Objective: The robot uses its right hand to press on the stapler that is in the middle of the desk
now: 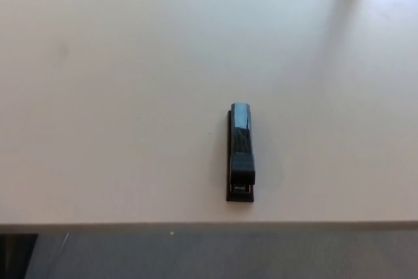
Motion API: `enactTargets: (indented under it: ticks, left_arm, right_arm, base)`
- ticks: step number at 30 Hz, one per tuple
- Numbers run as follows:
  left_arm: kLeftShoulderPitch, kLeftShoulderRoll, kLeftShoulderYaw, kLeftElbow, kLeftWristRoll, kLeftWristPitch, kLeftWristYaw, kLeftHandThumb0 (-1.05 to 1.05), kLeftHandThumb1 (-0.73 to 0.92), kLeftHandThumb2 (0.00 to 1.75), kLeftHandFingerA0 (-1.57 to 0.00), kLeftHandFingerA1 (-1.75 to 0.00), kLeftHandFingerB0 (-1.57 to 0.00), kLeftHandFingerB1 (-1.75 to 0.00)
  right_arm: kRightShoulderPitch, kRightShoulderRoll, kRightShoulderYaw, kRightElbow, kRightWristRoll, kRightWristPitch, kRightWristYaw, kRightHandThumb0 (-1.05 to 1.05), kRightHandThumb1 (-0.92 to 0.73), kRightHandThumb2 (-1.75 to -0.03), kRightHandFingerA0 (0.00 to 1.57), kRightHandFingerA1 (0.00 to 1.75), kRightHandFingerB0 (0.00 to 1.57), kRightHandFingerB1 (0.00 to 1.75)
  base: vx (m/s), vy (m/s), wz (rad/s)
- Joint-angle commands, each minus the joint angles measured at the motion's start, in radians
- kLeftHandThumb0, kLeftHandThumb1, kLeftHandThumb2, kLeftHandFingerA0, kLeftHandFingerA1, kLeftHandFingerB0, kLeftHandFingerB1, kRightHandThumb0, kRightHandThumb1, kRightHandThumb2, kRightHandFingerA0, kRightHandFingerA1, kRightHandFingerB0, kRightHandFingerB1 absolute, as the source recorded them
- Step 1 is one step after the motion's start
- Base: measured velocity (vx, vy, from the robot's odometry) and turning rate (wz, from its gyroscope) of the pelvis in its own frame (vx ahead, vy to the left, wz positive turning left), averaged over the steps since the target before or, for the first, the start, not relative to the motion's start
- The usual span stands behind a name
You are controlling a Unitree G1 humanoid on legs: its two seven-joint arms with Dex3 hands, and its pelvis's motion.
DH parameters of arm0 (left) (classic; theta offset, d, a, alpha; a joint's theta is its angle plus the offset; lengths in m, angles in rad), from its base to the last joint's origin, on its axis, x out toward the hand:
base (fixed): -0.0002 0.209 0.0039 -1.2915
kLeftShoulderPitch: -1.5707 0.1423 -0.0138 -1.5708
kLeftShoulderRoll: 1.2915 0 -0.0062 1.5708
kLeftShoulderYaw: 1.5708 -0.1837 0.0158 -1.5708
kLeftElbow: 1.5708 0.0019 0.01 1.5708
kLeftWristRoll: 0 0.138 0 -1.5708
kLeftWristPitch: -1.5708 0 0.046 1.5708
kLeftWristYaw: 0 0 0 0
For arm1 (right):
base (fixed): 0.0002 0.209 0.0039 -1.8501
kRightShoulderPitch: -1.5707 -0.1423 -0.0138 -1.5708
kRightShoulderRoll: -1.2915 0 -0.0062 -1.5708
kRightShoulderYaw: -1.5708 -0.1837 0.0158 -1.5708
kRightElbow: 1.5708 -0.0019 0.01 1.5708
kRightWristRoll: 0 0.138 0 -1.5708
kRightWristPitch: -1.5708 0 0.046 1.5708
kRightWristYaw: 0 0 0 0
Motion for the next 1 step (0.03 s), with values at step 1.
enactTargets:
  ticks: [1]
  left_arm:
    - [0.010,0.013,0.002,0.008,0.009,-0.005,0.005,-0.31,0.71,1.21,-0.05,-0.51,-0.05,-0.51]
  right_arm:
    - [0.020,0.019,-0.015,-0.034,0.025,-0.166,0.055,-0.78,-0.92,-0.70,0.00,0.00,0.00,0.00]
  base:
    - [0.00,0.000,0.00]
